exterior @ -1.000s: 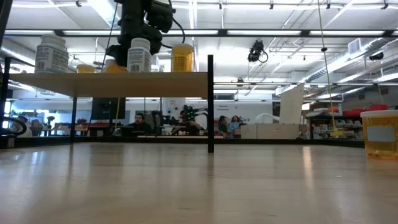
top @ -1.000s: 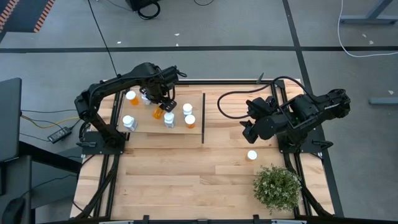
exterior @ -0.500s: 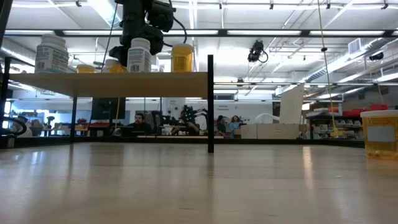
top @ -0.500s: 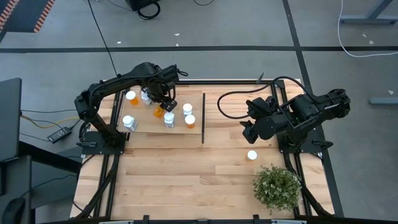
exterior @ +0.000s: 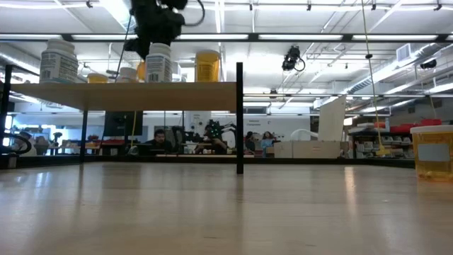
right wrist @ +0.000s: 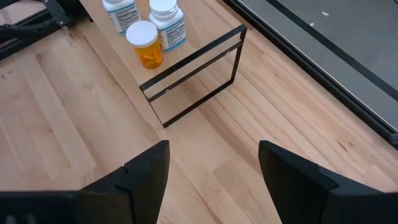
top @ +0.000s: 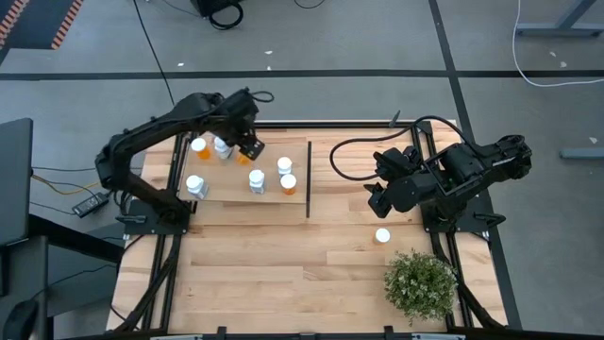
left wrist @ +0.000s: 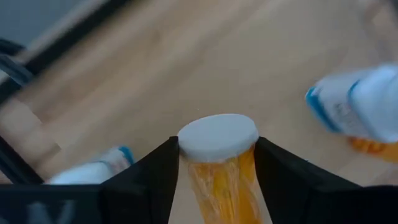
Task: Pick and place medicine bottles onto shelf by color
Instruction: Put the orange pill bottle on the shelf
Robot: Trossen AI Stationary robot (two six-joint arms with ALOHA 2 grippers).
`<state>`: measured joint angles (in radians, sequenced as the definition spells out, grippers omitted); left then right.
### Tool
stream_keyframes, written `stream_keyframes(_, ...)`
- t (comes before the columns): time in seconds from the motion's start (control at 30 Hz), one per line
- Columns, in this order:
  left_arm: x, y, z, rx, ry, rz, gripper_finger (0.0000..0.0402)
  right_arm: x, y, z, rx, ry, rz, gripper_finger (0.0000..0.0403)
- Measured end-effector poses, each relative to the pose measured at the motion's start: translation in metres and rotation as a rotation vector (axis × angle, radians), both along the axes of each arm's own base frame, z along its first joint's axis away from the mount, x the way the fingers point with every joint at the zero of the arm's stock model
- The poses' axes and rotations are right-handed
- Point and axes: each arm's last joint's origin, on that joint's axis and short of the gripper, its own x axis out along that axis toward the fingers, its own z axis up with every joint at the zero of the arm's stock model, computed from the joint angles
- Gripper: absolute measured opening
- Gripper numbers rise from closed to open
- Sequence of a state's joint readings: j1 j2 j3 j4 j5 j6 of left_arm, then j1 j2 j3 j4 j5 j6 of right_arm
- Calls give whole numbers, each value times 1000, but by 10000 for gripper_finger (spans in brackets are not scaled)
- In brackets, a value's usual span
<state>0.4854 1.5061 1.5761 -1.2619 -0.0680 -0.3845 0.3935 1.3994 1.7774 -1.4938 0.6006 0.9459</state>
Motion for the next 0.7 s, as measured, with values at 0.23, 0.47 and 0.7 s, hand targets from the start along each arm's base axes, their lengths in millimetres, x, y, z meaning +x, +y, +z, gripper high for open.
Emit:
stream_keyframes(0.23,-17,-27,37,251,-145,91,197,0,0,0,0,0,0,253)
stream_keyframes(0.47,-26,-72,58,567,-190,207,194,0,0,0,2,1,1,253)
stream_keyframes(0.7,-25,-116,56,730,-266,311,197,0,0,0,11,1,1,253)
